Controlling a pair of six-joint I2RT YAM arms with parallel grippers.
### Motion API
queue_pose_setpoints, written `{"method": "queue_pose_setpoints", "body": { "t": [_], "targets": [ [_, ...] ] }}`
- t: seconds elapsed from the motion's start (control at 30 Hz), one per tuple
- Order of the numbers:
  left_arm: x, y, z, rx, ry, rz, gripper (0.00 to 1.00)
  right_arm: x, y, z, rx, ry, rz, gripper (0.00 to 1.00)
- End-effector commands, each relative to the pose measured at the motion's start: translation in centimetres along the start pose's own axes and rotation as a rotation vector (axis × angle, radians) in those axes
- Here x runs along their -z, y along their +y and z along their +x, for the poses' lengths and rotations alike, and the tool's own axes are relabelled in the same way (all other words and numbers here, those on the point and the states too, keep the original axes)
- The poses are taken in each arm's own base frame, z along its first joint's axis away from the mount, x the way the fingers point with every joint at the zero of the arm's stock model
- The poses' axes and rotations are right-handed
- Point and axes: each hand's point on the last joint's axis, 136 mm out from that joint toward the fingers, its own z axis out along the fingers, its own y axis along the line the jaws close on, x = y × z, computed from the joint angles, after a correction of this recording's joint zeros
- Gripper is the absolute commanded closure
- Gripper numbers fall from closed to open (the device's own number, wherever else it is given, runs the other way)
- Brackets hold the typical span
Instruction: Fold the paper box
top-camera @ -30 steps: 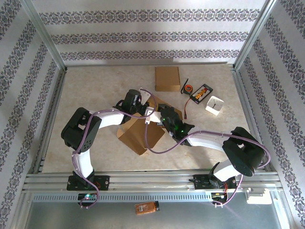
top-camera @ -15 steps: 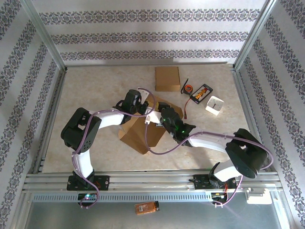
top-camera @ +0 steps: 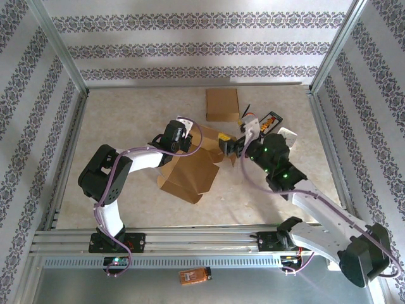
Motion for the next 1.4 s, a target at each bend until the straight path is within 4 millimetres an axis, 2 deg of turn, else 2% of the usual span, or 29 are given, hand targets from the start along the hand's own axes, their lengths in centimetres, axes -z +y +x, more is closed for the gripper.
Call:
{"method": "queue_pose_setpoints", "body": {
  "t": [0.0,0.07,0.17,0.23,0.27,0.47,0.53,0.63,0.7,0.8,0.87,0.93,1.0,1.1,1.2,1.37],
  "targets": [
    [0.1,0.3,1.4,0.030,0.052,-0.027,1.00,-0.5,0.6,0.6,-0.503,0.179,-0.104,0.17],
    [0.1,0.5,1.5,0.075,0.056,-0.045,1.00,-1.3,0.2,0.5,-0.651,0.232,-0.102,0.20],
    [0.2,0.7,1.5,0.146,0.057,-0.064,0.97,-2.3,-0.3,0.6,-0.771,0.294,-0.055,0.23],
    [0.7,0.8,1.4,0.168,0.041,-0.068,0.77,-2.7,-1.1,0.6,-0.796,0.322,0.003,0.24],
    [1.0,0.6,1.1,0.173,0.030,-0.061,0.70,-2.7,-1.5,0.8,-0.798,0.342,0.039,0.24],
    [3.2,0.0,0.6,0.182,0.007,-0.022,0.45,-3.2,-2.6,1.1,-0.777,0.366,0.109,0.24],
    [4.0,-0.1,0.6,0.185,0.001,-0.015,0.40,-3.3,-2.8,0.9,-0.774,0.362,0.119,0.24],
    [5.4,0.0,0.5,0.198,-0.010,-0.011,0.36,-3.5,-2.9,0.5,-0.766,0.351,0.127,0.24],
    [7.1,-0.1,-0.3,0.216,-0.038,-0.001,0.35,-3.6,-3.0,0.4,-0.764,0.355,0.136,0.24],
    [11.0,0.4,-3.0,0.273,-0.112,0.007,0.36,-3.7,-2.9,0.9,-0.778,0.388,0.166,0.24],
    [13.5,1.8,-5.0,0.322,-0.147,-0.027,0.38,-3.9,-2.9,1.4,-0.786,0.402,0.191,0.25],
    [14.4,3.2,-6.2,0.389,-0.118,-0.031,0.38,-4.4,-2.7,2.1,-0.795,0.415,0.210,0.24],
    [14.0,4.1,-7.2,0.501,-0.073,0.048,0.33,-5.0,-2.4,2.7,-0.812,0.433,0.213,0.24],
    [12.2,4.0,-8.3,0.631,0.017,0.208,0.25,-6.1,-1.7,3.7,-0.834,0.463,0.205,0.24],
    [10.3,3.3,-9.2,0.653,0.096,0.288,0.23,-6.7,-1.6,4.8,-0.852,0.483,0.243,0.23],
    [8.0,2.6,-9.9,0.704,0.103,0.372,0.21,-7.5,-2.1,7.1,-0.931,0.510,0.285,0.22]
  ]
}}
